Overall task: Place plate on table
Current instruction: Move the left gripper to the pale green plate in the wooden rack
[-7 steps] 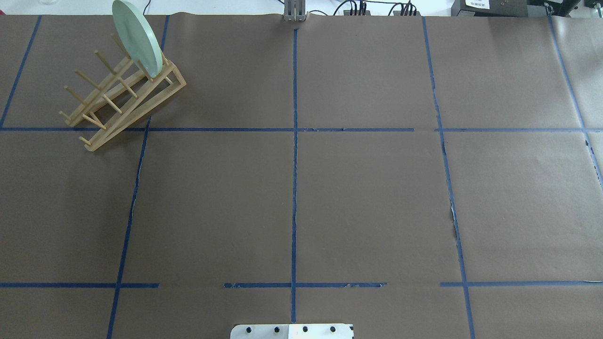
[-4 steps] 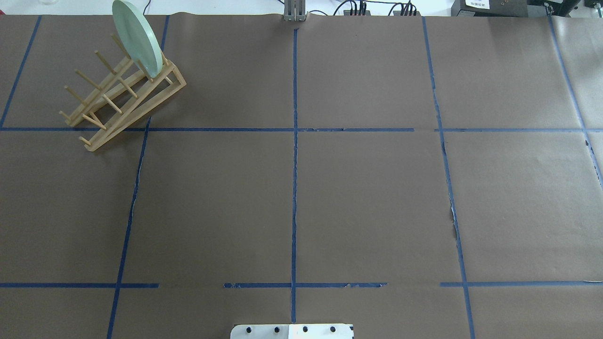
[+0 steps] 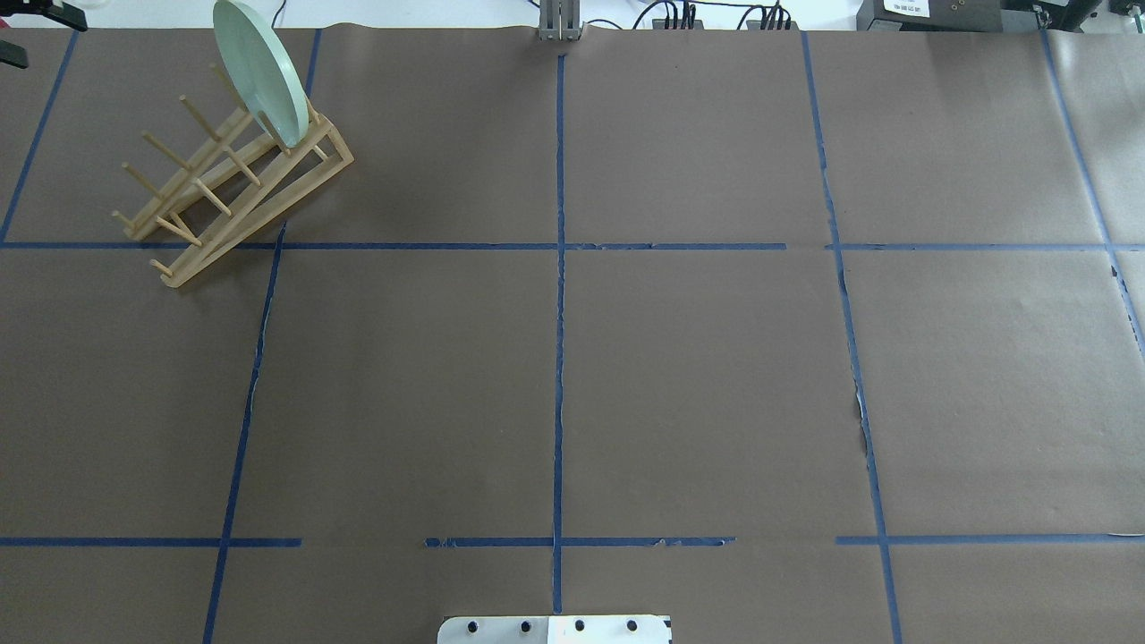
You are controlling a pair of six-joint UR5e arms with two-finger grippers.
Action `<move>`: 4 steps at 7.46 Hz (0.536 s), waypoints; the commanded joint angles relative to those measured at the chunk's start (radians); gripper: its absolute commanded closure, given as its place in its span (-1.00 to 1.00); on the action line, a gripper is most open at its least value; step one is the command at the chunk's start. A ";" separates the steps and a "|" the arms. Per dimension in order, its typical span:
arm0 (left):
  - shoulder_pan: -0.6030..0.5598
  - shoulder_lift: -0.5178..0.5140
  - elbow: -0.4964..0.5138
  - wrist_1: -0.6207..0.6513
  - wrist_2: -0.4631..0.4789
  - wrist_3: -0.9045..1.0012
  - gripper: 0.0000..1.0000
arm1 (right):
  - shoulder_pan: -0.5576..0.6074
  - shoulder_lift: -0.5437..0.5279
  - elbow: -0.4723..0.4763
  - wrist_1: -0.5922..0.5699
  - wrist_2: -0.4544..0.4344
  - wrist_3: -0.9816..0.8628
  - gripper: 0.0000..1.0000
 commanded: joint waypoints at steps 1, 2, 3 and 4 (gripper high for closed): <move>0.068 -0.036 0.082 -0.332 0.110 -0.455 -1.00 | 0.000 0.000 -0.001 0.000 0.000 0.000 -1.00; 0.137 -0.040 0.126 -0.483 0.268 -0.625 -1.00 | 0.000 0.000 0.000 0.000 0.000 0.000 -1.00; 0.148 -0.064 0.172 -0.556 0.306 -0.758 -1.00 | 0.000 0.000 -0.001 0.000 0.000 0.000 -1.00; 0.148 -0.069 0.200 -0.605 0.318 -0.875 -1.00 | 0.000 0.000 -0.001 0.000 0.000 0.000 -1.00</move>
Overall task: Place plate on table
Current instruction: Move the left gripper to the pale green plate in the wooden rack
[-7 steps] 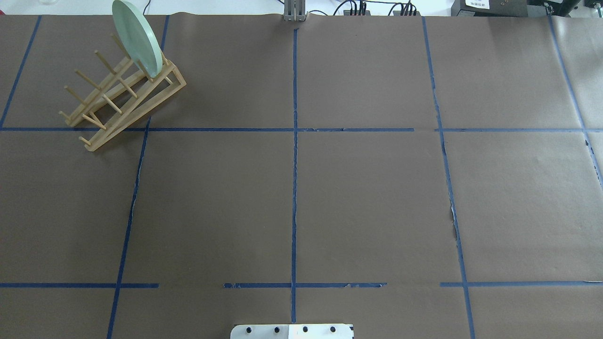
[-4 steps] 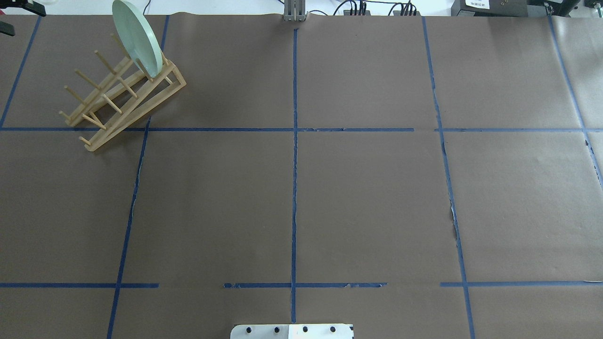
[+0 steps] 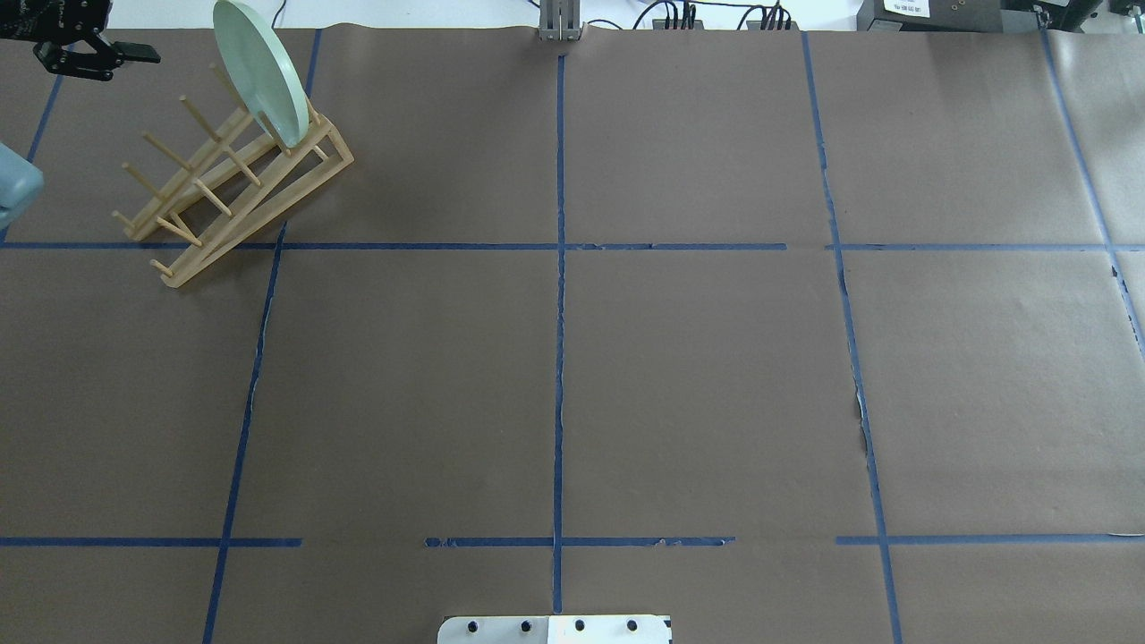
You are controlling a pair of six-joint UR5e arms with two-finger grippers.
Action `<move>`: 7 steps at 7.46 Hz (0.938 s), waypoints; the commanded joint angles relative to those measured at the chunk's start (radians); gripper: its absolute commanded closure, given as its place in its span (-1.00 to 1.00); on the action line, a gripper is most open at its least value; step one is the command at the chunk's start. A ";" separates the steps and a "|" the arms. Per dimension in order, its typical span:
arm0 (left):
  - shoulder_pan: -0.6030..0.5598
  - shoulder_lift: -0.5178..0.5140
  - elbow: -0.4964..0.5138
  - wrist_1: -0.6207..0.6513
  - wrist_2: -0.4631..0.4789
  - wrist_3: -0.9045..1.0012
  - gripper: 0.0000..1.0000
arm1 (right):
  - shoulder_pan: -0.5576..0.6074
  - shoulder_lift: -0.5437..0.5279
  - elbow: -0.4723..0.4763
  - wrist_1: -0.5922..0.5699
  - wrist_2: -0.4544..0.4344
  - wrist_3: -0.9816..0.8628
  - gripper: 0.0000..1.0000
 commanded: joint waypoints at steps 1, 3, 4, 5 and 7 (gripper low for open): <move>0.020 -0.040 0.112 -0.131 0.070 -0.207 -1.00 | 0.000 0.000 0.000 0.000 0.000 0.000 -1.00; 0.046 -0.120 0.226 -0.171 0.137 -0.300 -1.00 | 0.000 0.000 0.001 0.000 0.000 0.000 -1.00; 0.062 -0.130 0.238 -0.169 0.164 -0.302 -1.00 | 0.000 0.000 0.001 0.000 0.000 0.000 -1.00; 0.064 -0.140 0.251 -0.169 0.165 -0.304 -0.98 | 0.000 0.000 0.001 0.000 0.000 0.000 -1.00; 0.072 -0.145 0.262 -0.169 0.170 -0.304 -0.65 | 0.000 0.000 0.001 0.000 0.000 0.000 -1.00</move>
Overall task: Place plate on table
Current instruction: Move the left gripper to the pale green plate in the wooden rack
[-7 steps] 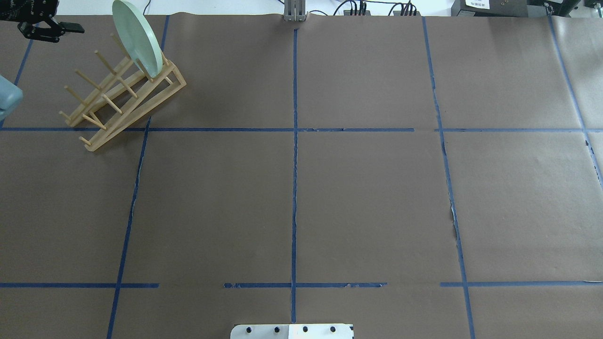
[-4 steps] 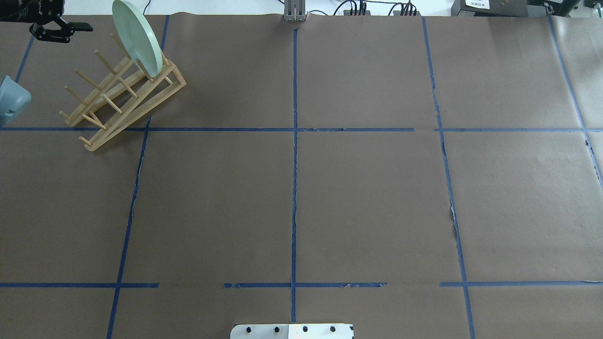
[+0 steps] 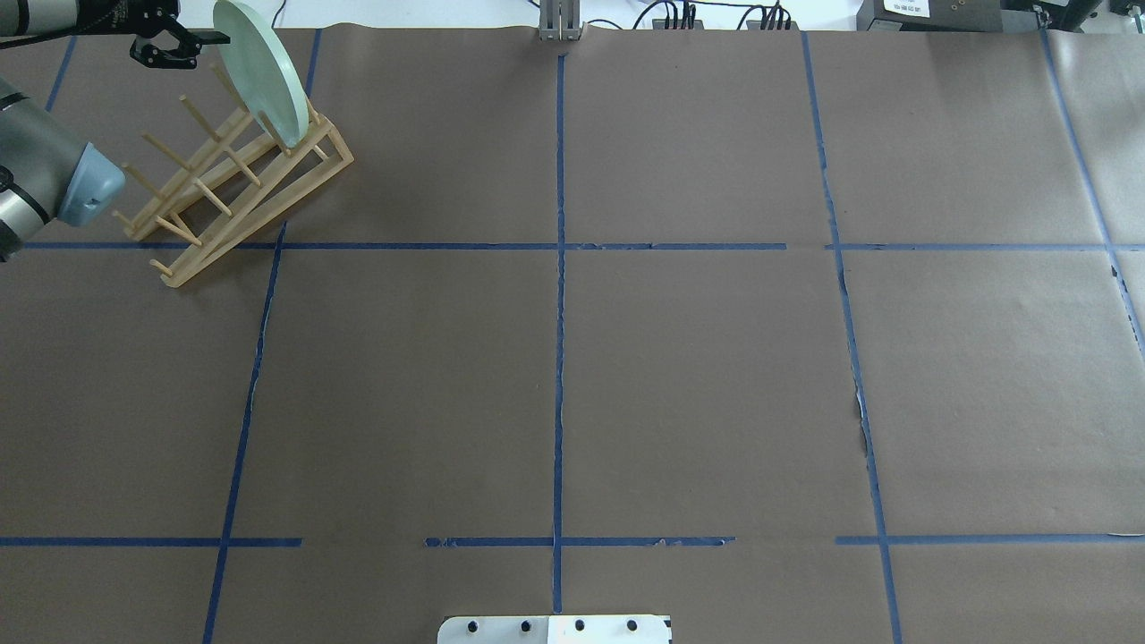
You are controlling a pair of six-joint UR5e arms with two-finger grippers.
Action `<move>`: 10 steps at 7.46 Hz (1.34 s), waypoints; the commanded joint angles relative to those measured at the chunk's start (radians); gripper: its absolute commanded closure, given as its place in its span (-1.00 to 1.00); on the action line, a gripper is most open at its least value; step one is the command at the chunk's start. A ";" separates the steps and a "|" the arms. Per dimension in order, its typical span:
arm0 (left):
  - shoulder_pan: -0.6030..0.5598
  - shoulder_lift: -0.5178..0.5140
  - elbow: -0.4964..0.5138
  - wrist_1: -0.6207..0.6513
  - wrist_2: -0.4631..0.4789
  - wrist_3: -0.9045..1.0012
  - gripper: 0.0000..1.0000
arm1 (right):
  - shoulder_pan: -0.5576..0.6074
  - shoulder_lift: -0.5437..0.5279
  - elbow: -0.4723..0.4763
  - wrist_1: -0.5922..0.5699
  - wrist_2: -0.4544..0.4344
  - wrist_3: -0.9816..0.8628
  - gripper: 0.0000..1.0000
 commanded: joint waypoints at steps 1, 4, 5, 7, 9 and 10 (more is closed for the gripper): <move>0.022 -0.008 0.007 0.001 0.034 -0.001 -0.51 | 0.000 0.000 0.000 0.000 0.000 0.000 -1.00; 0.026 -0.015 0.008 0.001 0.038 -0.003 -0.10 | 0.000 0.000 -0.002 0.000 0.000 0.000 -1.00; 0.026 -0.015 0.007 0.001 0.038 -0.003 0.23 | 0.000 0.000 0.000 0.000 0.000 0.000 -1.00; 0.024 -0.015 -0.003 0.001 0.036 -0.001 1.00 | 0.000 0.000 -0.002 0.000 0.000 0.000 -1.00; 0.020 -0.012 -0.054 0.006 0.035 -0.004 1.00 | 0.000 0.000 0.000 0.000 0.000 0.000 -1.00; 0.010 -0.012 -0.097 0.009 0.035 -0.009 1.00 | 0.000 0.000 -0.002 0.000 0.000 0.000 -1.00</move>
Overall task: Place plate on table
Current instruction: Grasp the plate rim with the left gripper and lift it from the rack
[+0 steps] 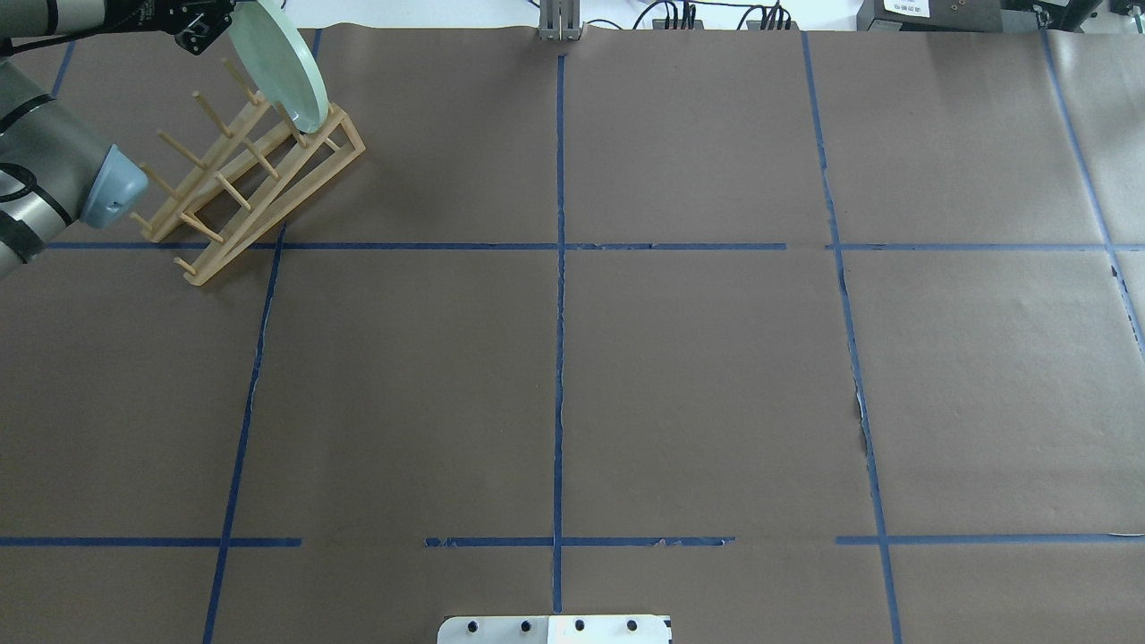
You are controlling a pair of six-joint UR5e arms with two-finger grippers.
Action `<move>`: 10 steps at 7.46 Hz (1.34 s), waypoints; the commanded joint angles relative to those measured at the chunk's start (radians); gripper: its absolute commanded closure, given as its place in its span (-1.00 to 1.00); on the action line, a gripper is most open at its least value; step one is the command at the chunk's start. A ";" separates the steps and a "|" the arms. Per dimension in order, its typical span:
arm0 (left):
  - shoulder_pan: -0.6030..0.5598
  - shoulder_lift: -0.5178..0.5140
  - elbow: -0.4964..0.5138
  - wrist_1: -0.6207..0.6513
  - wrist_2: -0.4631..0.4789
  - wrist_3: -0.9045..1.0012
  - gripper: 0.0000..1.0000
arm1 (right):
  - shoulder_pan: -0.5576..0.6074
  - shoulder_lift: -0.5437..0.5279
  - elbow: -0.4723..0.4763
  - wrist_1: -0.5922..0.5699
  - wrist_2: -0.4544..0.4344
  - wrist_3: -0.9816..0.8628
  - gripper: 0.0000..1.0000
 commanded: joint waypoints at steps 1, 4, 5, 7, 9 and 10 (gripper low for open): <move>-0.031 0.001 -0.083 0.004 -0.009 -0.038 1.00 | 0.000 0.000 0.000 0.000 0.000 0.000 -1.00; -0.068 -0.014 -0.243 0.225 -0.114 -0.058 1.00 | 0.000 0.000 0.001 0.000 0.000 0.000 -1.00; -0.054 -0.031 -0.299 0.337 -0.121 -0.052 1.00 | 0.000 0.000 0.001 0.000 0.000 0.000 -1.00; 0.040 -0.126 -0.320 0.591 -0.134 0.076 1.00 | 0.000 0.000 0.001 0.000 0.000 0.000 -1.00; 0.149 -0.223 -0.334 0.982 -0.105 0.350 1.00 | 0.000 0.000 0.001 0.000 0.000 0.000 -1.00; 0.203 -0.246 -0.334 1.113 -0.056 0.439 1.00 | 0.000 0.000 0.001 0.000 0.000 0.000 -1.00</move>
